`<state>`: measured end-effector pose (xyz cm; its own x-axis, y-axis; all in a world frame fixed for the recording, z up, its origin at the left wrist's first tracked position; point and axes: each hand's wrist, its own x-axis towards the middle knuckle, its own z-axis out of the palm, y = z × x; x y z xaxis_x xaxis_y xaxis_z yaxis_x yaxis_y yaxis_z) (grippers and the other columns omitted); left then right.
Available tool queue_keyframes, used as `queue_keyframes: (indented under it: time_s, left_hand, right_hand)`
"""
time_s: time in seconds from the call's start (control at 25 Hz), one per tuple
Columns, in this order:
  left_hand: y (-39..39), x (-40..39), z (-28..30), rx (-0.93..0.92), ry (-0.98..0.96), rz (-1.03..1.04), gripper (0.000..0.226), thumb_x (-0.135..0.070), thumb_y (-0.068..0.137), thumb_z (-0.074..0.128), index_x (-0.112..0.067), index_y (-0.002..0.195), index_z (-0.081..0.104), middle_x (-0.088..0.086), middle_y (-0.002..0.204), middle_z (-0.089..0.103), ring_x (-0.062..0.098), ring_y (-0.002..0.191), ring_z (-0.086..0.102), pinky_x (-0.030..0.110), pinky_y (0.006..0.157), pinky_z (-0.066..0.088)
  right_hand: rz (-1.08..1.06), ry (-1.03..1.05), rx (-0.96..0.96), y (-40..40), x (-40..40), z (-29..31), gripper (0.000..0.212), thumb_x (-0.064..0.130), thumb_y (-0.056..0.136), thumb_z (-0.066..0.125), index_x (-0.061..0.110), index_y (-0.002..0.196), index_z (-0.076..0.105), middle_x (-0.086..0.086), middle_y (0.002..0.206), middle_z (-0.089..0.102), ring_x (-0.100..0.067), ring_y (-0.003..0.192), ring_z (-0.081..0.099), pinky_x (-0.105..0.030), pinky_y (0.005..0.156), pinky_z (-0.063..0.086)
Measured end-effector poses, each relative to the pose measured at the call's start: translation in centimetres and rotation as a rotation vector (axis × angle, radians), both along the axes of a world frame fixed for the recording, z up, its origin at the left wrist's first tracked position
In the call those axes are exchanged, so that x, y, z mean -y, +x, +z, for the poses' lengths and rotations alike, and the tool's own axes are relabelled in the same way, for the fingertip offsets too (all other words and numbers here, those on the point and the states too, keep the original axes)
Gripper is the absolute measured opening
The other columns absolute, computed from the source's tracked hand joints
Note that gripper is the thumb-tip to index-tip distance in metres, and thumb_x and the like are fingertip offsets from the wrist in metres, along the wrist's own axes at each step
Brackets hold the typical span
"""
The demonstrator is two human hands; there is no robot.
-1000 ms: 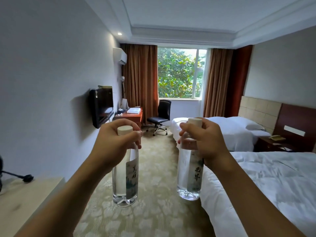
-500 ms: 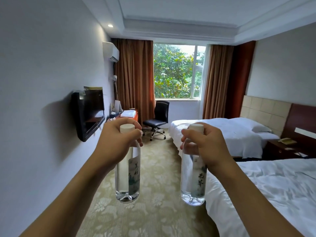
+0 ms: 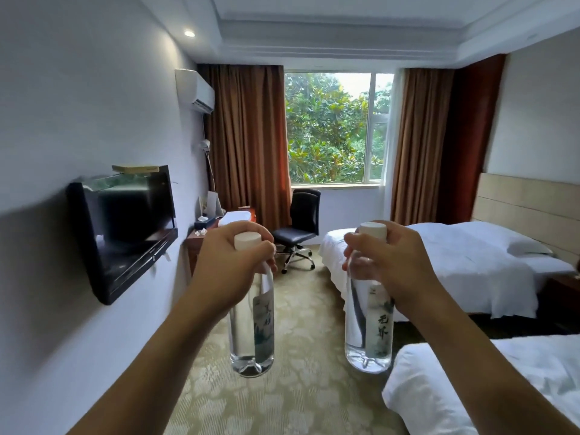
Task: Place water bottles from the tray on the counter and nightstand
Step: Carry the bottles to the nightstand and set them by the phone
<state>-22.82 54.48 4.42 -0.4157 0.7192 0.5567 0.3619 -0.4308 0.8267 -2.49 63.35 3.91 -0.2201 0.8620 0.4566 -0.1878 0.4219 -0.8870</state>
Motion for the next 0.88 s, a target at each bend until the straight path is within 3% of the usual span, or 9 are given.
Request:
queue_keyframes:
  time_s: [0.36, 0.56, 0.72, 0.88]
  left_hand:
    - [-8.1, -25.9, -0.3, 0.071, 0.004, -0.032, 0.018, 0.012, 0.079, 0.064, -0.003, 0.072, 0.071, 0.010, 0.058, 0.066, 0.018, 0.049, 0.067, 0.020, 0.048, 0.054]
    - [-14.1, -42.8, -1.4, 0.013, 0.021, -0.116, 0.025, 0.006, 0.074, 0.068, -0.016, 0.063, 0.072, 0.005, 0.055, 0.068, 0.020, 0.050, 0.069, 0.021, 0.049, 0.052]
    - [-17.3, -56.0, -0.5, 0.022, 0.008, -0.174, 0.014, -0.008, 0.063, 0.065, -0.020, 0.063, 0.072, 0.003, 0.052, 0.067, 0.021, 0.049, 0.068, 0.020, 0.049, 0.049]
    - [-17.4, -67.7, 0.0, -0.023, 0.005, -0.259, 0.017, -0.008, 0.067, 0.069, -0.023, 0.066, 0.073, 0.000, 0.055, 0.069, 0.019, 0.053, 0.070, 0.020, 0.051, 0.052]
  right_hand:
    - [-0.013, -0.009, 0.034, -7.9, -25.4, -0.2, 0.010, 0.011, 0.083, 0.076, 0.006, 0.076, 0.071, -0.014, 0.066, 0.070, -0.023, 0.055, 0.069, -0.032, 0.053, 0.059]
    - [-0.068, -0.003, 0.019, -13.5, -40.5, -1.3, 0.010, 0.007, 0.085, 0.073, 0.001, 0.078, 0.069, -0.010, 0.063, 0.069, -0.023, 0.054, 0.068, -0.027, 0.051, 0.056]
    - [-0.126, 0.003, 0.027, -16.7, -51.7, -0.5, 0.014, 0.007, 0.085, 0.073, 0.009, 0.072, 0.072, -0.009, 0.065, 0.071, -0.024, 0.058, 0.070, -0.027, 0.054, 0.057]
    - [-0.226, 0.006, 0.012, -16.4, -61.4, -0.1, 0.021, 0.010, 0.086, 0.073, 0.019, 0.067, 0.073, -0.010, 0.066, 0.072, -0.025, 0.058, 0.072, -0.028, 0.054, 0.057]
